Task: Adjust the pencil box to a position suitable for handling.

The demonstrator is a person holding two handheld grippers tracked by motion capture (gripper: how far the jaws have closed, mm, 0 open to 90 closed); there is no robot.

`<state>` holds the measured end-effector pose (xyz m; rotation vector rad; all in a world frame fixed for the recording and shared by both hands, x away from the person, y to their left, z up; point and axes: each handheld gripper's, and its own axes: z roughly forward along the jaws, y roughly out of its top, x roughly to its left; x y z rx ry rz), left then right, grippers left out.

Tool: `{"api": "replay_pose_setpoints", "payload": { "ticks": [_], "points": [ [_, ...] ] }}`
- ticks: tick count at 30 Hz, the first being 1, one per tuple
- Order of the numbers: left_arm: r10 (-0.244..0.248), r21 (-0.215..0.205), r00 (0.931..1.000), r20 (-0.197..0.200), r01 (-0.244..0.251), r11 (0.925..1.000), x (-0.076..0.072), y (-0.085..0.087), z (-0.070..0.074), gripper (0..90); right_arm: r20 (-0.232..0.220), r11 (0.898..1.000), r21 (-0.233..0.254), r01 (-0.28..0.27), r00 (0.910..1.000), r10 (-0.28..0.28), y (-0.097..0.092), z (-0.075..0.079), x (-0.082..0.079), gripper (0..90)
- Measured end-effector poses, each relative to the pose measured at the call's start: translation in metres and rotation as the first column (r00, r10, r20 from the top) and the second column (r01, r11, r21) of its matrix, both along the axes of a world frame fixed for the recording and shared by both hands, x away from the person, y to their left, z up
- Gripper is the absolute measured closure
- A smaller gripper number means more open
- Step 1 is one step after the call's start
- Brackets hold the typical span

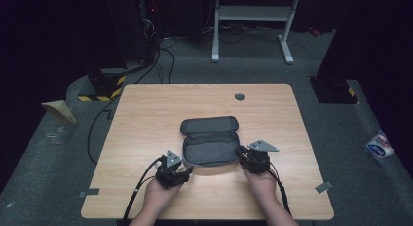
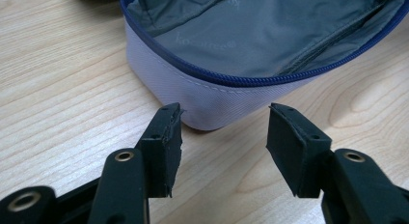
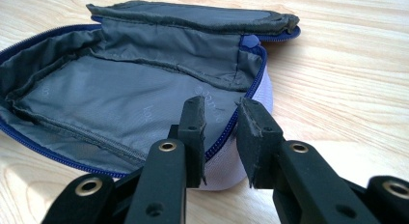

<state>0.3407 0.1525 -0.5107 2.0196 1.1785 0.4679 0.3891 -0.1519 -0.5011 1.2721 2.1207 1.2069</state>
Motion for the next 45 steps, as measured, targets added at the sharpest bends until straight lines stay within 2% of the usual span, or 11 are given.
{"api": "replay_pose_setpoints", "payload": {
  "ticks": [10, 13, 18, 20, 22, 27, 30, 35, 38, 43, 45],
  "points": [
    [0.015, -0.016, 0.9999, 0.004, -0.015, 0.9998, 0.002, 0.007, -0.001, 50.0, -0.005, 1.0, -0.009, -0.024, 0.9997, 0.024, 0.008, -0.001, -0.001, 70.5],
    [0.011, -0.007, 0.9997, 0.02, -0.011, 0.9999, 0.002, 0.01, 0.0, 51.3, -0.016, 1.0, -0.002, -0.026, 0.9995, 0.026, 0.009, 0.0, -0.002, 67.9],
    [0.009, -0.011, 0.9996, 0.028, -0.009, 0.9999, 0.0, 0.016, 0.003, 51.5, 0.001, 0.999, 0.004, -0.032, 0.9995, 0.032, 0.007, 0.008, -0.003, 63.5],
    [0.013, -0.004, 0.9985, 0.053, -0.012, 0.9999, -0.003, 0.021, 0.005, 51.1, 0.021, 0.999, 0.015, -0.03, 0.9993, 0.03, 0.004, 0.015, -0.005, 62.1],
    [0.013, -0.003, 0.9985, 0.053, -0.013, 0.9999, -0.005, 0.023, 0.006, 50.7, 0.028, 0.999, 0.017, -0.032, 0.9991, 0.032, 0.002, 0.017, -0.006, 61.7],
    [0.023, 0.012, 0.9973, 0.07, -0.024, 0.9996, -0.014, 0.037, 0.007, 50.2, 0.042, 1.0, 0.001, -0.018, 0.999, 0.018, -0.01, 0.019, -0.011, 59.7],
    [0.026, 0.034, 0.9963, 0.082, -0.028, 0.999, -0.018, 0.047, 0.005, 50.2, 0.03, 1.0, -0.014, -0.012, 0.9995, 0.012, -0.025, 0.017, -0.017, 59.7],
    [0.049, 0.017, 0.9965, 0.068, -0.05, 0.9986, -0.023, 0.063, 0.003, 50.8, 0.025, 0.999, -0.035, 0.005, 0.9997, -0.004, -0.039, 0.013, -0.024, 59.0],
    [0.049, 0.025, 0.9967, 0.065, -0.05, 0.9984, -0.03, 0.069, 0.004, 50.4, 0.016, 0.998, -0.052, 0.025, 0.9996, -0.025, -0.051, 0.009, -0.03, 57.9],
    [0.075, 0.043, 0.9929, 0.092, -0.08, 0.9959, -0.05, 0.081, 0.002, 53.0, -0.012, 0.994, -0.09, 0.059, 0.9981, -0.06, -0.074, -0.003, -0.045, 56.5],
    [0.093, 0.052, 0.9933, 0.068, -0.097, 0.9939, -0.059, 0.09, -0.004, 56.5, -0.011, 0.992, -0.105, 0.065, 0.9977, -0.066, -0.08, -0.007, -0.05, 56.3]
  ]
}}
